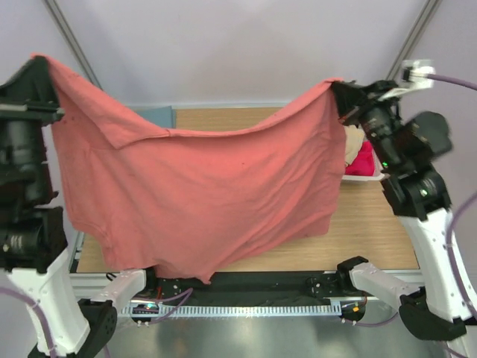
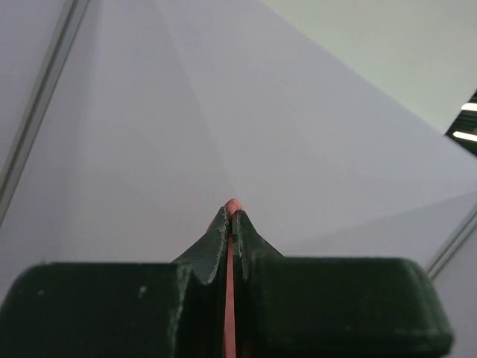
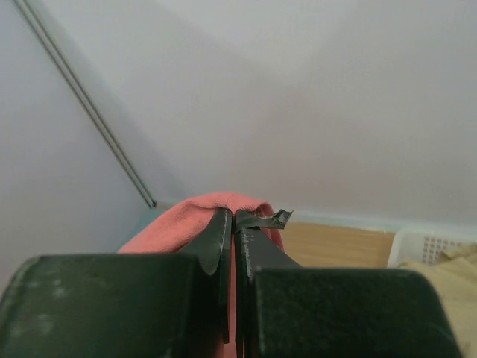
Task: Fold and stack the t-shirts
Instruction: Flatten the tshirt out, then fold the tshirt
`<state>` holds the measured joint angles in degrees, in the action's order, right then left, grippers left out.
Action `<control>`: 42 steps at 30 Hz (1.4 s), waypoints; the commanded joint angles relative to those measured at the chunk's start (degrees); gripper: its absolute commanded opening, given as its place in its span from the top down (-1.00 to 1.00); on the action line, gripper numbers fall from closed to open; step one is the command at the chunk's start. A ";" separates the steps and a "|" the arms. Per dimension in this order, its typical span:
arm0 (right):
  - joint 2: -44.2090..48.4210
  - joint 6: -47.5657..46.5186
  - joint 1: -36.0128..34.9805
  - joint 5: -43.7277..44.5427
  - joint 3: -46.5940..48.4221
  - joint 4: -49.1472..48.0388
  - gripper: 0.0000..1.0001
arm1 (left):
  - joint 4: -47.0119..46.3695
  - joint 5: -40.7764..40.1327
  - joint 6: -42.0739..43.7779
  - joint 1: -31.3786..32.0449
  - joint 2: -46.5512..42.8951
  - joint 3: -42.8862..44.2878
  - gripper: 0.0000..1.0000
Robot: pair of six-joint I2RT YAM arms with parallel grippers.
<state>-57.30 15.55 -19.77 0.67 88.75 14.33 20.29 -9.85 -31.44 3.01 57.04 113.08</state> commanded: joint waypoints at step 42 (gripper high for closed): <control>-59.51 0.79 3.51 0.21 18.21 9.65 0.97 | 16.87 -4.38 8.42 -1.77 44.83 -5.23 1.00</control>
<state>-116.40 15.55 -16.43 1.15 103.28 17.67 32.32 -12.95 -20.60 1.69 103.50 107.70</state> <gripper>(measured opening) 0.042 0.006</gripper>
